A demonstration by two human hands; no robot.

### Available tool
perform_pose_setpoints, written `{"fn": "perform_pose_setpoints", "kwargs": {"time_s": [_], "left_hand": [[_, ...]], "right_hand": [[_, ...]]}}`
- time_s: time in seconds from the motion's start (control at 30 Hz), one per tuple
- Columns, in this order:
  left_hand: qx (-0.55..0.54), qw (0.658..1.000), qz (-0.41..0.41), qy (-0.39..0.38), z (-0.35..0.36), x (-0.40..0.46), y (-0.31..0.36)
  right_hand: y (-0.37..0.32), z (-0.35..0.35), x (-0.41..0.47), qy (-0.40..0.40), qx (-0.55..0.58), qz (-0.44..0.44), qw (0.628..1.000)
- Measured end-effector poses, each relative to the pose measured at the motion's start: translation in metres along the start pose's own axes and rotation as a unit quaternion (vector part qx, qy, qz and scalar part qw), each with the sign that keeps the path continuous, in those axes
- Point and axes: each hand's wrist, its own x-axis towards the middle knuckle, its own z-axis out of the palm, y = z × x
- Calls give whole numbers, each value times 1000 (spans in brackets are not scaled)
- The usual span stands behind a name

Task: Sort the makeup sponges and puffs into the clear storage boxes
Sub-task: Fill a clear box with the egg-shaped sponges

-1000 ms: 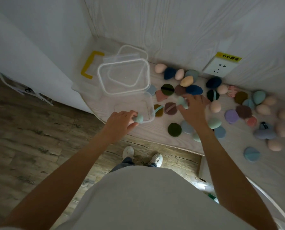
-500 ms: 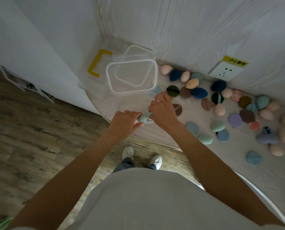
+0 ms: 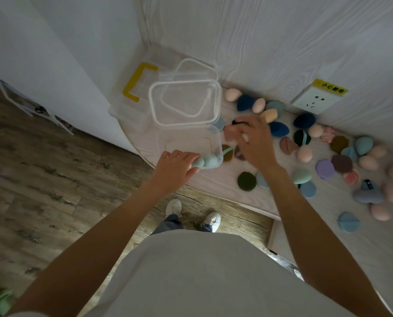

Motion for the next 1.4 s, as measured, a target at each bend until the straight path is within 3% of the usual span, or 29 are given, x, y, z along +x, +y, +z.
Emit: {"fn": "perform_pose_setpoints", "kwargs": {"time_s": [0.17,0.4,0.57,0.7,0.77,0.87,1.0,1.13,1.27,1.4], "left_hand": [[-40,999,-17,-26,-2,1,-1],[-31,999,-10,0,-5,-2,-2],[-40,999,-27,-20,-7,-3,-6],[-43,998,-29,-27,-6,-3,-7],[-54,997,-34,-34,-6,-5,-7],[-63,997,-37,-38,-6,-5,-6],[-66,997,-33,-30,-6,-5,-7],[-75,996,-30,-28,-7,-4,-7],[-77,997,-29,-11,-4,-4,-7],[-85,996,-32,7,-3,-3,-5]], "right_hand": [[63,-14,32,-47,-35,137,989],[92,10,80,-164,-182,137,960],[97,12,81,-124,-260,104,952],[71,-8,61,-48,-161,114,979],[45,-21,41,-20,-46,127,991],[0,-28,14,-68,168,177,967],[-30,-4,-2,-141,185,75,970],[-35,20,1,-222,62,-60,971],[-43,31,7,-184,-151,-217,947],[-43,34,13,-167,-239,-215,932]]}}
